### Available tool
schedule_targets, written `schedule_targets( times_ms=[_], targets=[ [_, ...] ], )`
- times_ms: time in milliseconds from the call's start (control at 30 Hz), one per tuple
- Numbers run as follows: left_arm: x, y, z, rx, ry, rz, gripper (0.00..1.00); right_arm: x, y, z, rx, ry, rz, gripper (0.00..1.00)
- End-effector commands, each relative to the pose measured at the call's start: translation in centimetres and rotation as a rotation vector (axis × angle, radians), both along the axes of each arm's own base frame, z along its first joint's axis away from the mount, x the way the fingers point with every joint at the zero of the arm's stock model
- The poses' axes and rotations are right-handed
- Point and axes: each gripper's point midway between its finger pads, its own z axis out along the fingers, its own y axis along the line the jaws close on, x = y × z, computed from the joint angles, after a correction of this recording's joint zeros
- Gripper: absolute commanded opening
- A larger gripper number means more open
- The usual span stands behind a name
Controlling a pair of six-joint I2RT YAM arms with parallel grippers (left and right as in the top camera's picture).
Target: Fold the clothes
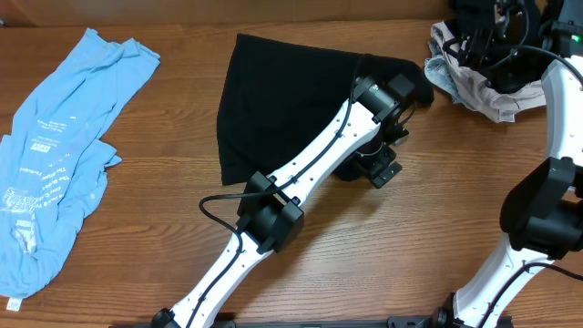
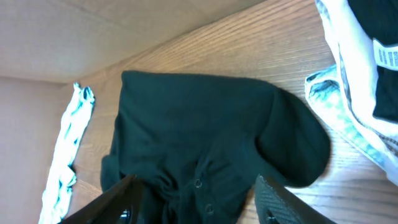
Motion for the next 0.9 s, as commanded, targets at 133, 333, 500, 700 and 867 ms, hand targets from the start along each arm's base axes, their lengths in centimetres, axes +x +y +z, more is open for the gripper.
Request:
schedule_targets(
  times_ms=[133,333,500,700,867],
  targets=[
    [8.4,6.6,12.4,-0.223,-0.218,0.339,1.0,0.0,0.6,3.4,-0.007,-0.066,0.016,0.64],
    [13.6,17.3,19.4,-0.305,-0.384,0.581,1.0,-0.5,4.3,0.8,-0.157,0.035,0.038,0.6],
    [15.6,24.6,19.0,-0.274,-0.373,0.745,1.0,-0.7,8.8,-2.0,-0.372,0.149,-0.038,0.62],
    [16.4,28.7,16.8,-0.245,-0.306,0.832,1.0,-1.8,13.7,-5.9,-0.449,0.271,-0.159,0.61],
    [16.8,29.0,14.7,-0.217,-0.267,0.829,1.0,-2.7,14.9,-10.0,-0.537,0.347,-0.219,0.61]
  ],
)
